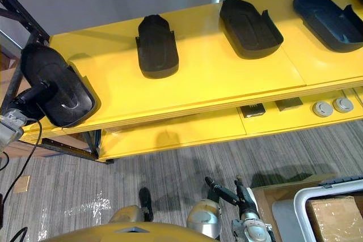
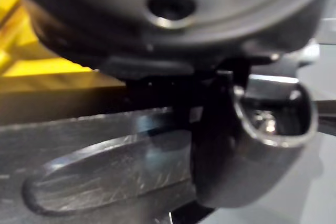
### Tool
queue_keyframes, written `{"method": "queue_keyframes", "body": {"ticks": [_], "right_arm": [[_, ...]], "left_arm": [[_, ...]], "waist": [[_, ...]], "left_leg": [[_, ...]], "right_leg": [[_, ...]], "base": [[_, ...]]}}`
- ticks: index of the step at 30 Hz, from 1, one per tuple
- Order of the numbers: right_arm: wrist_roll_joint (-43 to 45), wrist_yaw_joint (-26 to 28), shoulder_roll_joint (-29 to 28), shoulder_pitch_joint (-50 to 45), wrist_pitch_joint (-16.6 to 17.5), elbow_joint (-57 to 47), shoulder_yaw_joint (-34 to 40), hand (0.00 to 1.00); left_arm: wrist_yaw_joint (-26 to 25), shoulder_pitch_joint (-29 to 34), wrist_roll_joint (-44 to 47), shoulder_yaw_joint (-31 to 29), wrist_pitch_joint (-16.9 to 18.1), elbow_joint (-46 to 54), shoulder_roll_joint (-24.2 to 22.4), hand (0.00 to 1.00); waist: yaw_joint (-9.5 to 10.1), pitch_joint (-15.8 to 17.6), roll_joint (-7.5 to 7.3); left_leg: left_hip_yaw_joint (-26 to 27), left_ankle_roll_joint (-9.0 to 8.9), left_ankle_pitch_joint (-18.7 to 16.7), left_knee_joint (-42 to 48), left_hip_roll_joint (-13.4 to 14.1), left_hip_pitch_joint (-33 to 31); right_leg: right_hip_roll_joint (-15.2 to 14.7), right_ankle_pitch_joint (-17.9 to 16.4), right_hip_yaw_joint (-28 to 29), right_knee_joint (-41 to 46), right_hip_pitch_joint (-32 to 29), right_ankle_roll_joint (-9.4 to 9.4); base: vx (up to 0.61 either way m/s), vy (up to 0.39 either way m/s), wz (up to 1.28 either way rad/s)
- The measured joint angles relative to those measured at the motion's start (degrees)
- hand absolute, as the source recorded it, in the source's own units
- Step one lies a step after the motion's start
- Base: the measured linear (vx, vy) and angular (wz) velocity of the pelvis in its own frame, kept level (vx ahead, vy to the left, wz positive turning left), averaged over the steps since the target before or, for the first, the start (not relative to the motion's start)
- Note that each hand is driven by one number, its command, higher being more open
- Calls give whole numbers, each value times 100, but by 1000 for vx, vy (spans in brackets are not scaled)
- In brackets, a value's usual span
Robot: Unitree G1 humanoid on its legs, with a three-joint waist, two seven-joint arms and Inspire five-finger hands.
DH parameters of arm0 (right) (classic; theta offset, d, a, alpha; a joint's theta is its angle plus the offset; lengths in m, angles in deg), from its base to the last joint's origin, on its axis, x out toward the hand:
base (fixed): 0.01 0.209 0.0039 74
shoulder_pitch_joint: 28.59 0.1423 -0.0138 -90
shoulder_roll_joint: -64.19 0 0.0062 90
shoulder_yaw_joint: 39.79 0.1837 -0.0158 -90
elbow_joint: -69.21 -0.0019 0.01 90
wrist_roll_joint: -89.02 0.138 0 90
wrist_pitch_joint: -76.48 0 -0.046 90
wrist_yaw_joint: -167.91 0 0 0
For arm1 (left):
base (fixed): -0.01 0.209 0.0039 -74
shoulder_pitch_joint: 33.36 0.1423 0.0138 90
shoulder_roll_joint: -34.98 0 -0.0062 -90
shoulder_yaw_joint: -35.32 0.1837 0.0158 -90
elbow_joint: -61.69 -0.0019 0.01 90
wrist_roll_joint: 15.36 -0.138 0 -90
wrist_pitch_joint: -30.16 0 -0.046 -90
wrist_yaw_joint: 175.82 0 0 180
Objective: Walk over and take three plastic housings, then place them on the shelf
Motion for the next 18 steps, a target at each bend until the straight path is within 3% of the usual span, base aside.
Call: {"method": "queue_keyframes", "body": {"ticks": [3, 4, 12, 18], "right_arm": [[1, -2, -50, -6, -38, 0, -24, 100], [3, 0, -54, 5, -39, 0, -28, 100], [155, -29, -66, 54, -77, -17, -106, 100], [239, -115, -102, 47, -81, -20, -212, 100]], "left_arm": [[-223, -170, 7, 3, 1, -1, 0, 0], [-292, -198, 5, 2, 2, -11, 1, 100], [-588, -613, -667, 5, 60, -161, 6, 100], [-387, -809, -1525, 155, 81, -181, 169, 100]], "waist": [[0, 25, -36], [0, 30, -43], [-22, 139, -27], [-84, 143, -33]], "left_leg": [[-28, 0, 0, 48, 0, -65], [-28, 0, 0, 48, 0, -65], [-34, -2, 0, 40, 4, -72], [-8, -4, 0, 32, 16, -58]], "right_leg": [[22, 2, 55, -15, -17, -2], [23, 3, 56, -16, -16, -2], [33, 6, 68, -30, -7, -6], [51, 13, 107, -40, 4, -12]], "base": [[-24, 3, 9], [0, 0, 0], [0, 0, 0], [0, 0, 0]]}}
